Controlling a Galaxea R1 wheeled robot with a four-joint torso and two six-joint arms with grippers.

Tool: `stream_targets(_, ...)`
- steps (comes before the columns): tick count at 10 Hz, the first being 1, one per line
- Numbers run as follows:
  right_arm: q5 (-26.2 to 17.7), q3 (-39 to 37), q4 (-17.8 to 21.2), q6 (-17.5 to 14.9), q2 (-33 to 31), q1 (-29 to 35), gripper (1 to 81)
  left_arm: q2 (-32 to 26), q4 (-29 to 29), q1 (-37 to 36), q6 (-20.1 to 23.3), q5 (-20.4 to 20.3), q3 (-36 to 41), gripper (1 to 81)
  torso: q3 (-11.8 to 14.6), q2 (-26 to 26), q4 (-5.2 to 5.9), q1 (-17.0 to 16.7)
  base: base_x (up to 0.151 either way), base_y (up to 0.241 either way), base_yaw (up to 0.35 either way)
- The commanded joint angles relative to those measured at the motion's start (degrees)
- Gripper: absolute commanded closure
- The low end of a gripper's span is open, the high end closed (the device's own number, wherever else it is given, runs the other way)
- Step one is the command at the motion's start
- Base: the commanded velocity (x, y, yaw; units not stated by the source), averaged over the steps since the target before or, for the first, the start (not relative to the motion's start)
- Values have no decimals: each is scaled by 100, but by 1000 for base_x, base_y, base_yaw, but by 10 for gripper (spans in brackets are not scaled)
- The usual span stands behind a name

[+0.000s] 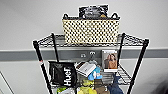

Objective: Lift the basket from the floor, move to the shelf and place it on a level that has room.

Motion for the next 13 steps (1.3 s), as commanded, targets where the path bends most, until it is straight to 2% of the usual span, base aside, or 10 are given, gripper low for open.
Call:
stream_targets(1, -237, -827, 36, -396, 477, 82, 10, 361, 92, -121, 141, 386, -572, 10, 0, 0, 0, 0, 0, 0, 0)
stream_targets(3, 44, -1207, 36, -529, 750, -137, 10, 661, 136, 73, 141, 193, -961, 10, 2, 0, 0, 0, 0, 0, 0)
stream_targets(5, 106, -1565, 27, -669, 1056, -286, 10, 1099, 355, 213, 141, 27, -1537, 10, 2, -2, 0, -2, 0, 0, 0)
stream_targets(7, 430, -2022, 18, -679, 1382, -444, 10, 1381, 373, 240, 141, -1, -1936, 10, 5, -4, 0, -5, 0, 0, 0)
stream_targets(11, 897, -2130, -52, -670, 1559, -674, 10, 1803, 584, 389, 141, -256, -2435, 10, 11, -6, 0, -7, 0, 0, 0)
stream_targets(13, 888, -2103, -70, -758, 1638, -753, 10, 2147, 584, 459, 141, -458, -2965, 10, 11, -9, 0, -7, 0, 0, 0)
